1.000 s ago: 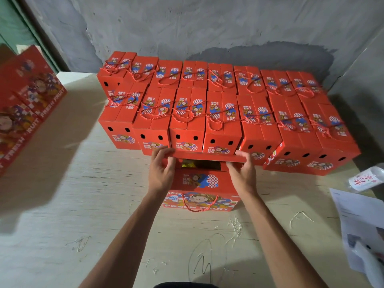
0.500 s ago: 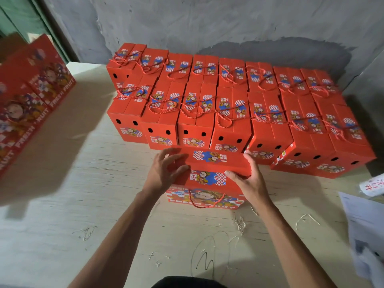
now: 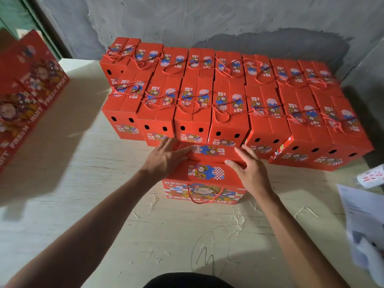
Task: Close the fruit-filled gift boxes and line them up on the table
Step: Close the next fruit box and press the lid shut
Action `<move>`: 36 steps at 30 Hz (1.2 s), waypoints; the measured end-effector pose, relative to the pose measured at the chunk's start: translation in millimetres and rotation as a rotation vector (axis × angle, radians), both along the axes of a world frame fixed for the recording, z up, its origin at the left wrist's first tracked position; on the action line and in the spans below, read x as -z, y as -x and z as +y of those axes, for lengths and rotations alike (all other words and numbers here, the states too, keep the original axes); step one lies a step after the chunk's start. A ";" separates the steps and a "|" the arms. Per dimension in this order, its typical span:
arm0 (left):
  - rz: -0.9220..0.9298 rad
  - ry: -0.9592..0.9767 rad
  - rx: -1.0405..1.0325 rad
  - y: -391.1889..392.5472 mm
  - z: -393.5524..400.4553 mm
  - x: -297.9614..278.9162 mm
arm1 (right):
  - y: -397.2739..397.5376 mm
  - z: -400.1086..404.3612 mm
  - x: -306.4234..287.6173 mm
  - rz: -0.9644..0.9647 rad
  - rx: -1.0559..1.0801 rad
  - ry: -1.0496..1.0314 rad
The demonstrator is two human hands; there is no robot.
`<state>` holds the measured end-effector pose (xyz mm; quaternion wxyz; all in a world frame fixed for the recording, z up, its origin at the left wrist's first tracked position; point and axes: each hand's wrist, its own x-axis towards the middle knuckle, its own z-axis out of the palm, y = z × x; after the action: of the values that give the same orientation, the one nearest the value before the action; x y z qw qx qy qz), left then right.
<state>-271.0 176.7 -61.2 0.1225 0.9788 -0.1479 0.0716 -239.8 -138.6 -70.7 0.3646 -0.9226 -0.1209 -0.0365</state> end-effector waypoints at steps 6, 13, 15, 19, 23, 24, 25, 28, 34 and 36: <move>0.068 -0.038 -0.070 9.1 -8.2 8.3 | 9.2 2.2 0.7 0.004 -0.059 0.079; 0.037 0.080 0.030 15.5 -27.3 8.9 | 14.2 2.4 0.5 -0.093 -0.067 0.185; 0.000 0.039 0.044 11.0 -31.0 3.4 | 16.0 5.2 1.7 -0.192 -0.036 0.244; 0.077 -0.086 -0.039 6.4 -59.5 3.0 | 17.3 6.0 4.1 -0.274 0.012 0.172; -0.097 0.081 0.065 9.0 -67.3 11.6 | 20.4 8.0 11.2 -0.360 0.029 0.159; -0.138 0.112 0.099 7.3 -66.9 13.4 | 20.0 6.7 12.1 -0.365 0.018 0.159; -0.148 0.130 0.120 5.3 -66.2 14.1 | 19.2 4.9 13.1 -0.365 -0.002 0.158; -0.116 0.181 0.186 -1.6 -58.0 13.9 | 18.2 -1.4 16.2 -0.352 -0.030 0.138; -0.063 0.253 -0.027 8.4 -52.4 13.3 | 22.3 2.8 22.2 -0.251 0.047 -0.120; -0.024 0.312 -0.303 14.2 -55.0 13.9 | 23.4 4.5 24.3 -0.249 0.067 -0.171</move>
<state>-285.2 121.7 -75.1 0.2584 0.9581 0.0123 0.1227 -263.2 -134.0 -95.0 0.4224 -0.8801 -0.1307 -0.1731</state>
